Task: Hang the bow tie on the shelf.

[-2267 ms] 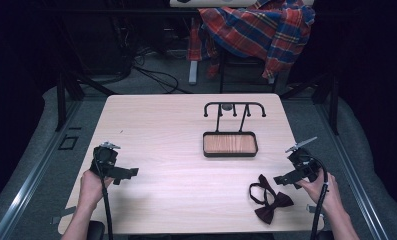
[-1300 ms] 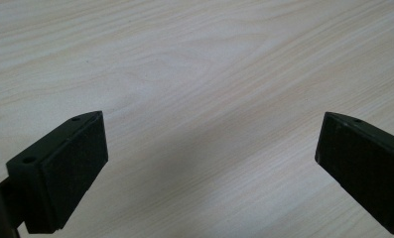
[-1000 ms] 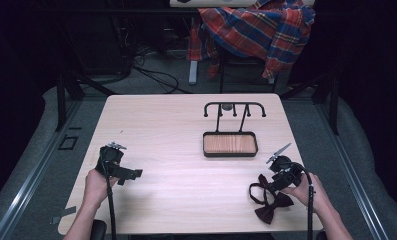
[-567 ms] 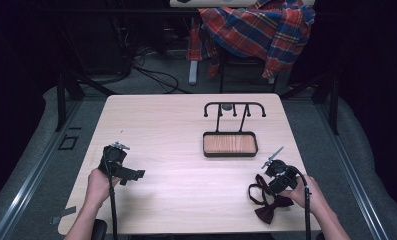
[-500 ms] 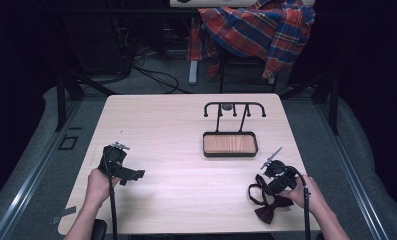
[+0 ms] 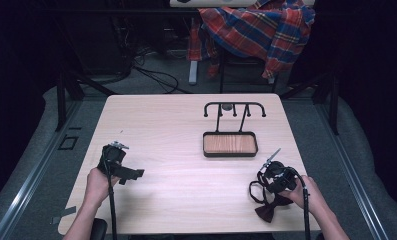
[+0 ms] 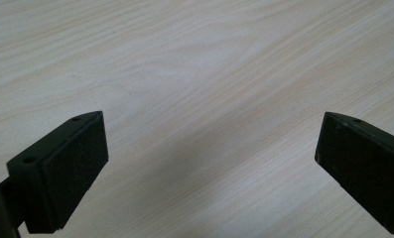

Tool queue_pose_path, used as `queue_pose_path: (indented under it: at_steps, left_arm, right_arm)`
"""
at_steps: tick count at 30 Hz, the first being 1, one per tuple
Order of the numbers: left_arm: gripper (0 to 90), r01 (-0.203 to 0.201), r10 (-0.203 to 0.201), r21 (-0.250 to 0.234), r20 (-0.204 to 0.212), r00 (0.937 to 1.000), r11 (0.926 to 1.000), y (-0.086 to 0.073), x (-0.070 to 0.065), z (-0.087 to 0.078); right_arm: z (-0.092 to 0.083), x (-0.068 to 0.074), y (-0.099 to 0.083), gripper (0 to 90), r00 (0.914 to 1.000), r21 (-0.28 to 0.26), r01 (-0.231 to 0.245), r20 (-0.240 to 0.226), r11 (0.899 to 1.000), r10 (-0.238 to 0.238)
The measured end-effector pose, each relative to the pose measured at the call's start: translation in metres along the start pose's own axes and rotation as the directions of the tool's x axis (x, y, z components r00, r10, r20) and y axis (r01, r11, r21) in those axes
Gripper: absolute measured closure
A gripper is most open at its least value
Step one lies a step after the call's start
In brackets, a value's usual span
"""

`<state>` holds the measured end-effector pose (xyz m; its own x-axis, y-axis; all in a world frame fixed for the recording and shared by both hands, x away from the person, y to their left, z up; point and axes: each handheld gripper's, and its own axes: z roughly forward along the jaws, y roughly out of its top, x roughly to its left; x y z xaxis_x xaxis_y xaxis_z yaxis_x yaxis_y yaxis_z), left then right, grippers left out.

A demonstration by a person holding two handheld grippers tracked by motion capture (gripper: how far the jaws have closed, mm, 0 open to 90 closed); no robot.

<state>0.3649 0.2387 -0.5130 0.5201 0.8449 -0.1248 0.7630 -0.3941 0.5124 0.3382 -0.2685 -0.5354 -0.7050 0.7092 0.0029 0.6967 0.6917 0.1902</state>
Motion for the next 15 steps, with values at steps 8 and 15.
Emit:
queue_pose_path:
  at_steps: [8, 15]
  left_arm:
    - [0.1, -0.008, 0.008, -0.006, -0.001, 1.0, 1.0, 0.001, -0.003, 0.0]
    - [0.2, -0.016, 0.016, -0.005, -0.004, 0.9999, 0.9999, 0.003, -0.003, 0.001]
  right_arm:
    - [-0.018, 0.0, -0.002, 88.3, 0.9998, -0.099, -0.016, 0.005, 0.995, 0.017]
    - [-0.03, 0.004, -0.004, 88.4, 0.9989, -0.175, -0.036, 0.024, 0.984, 0.041]
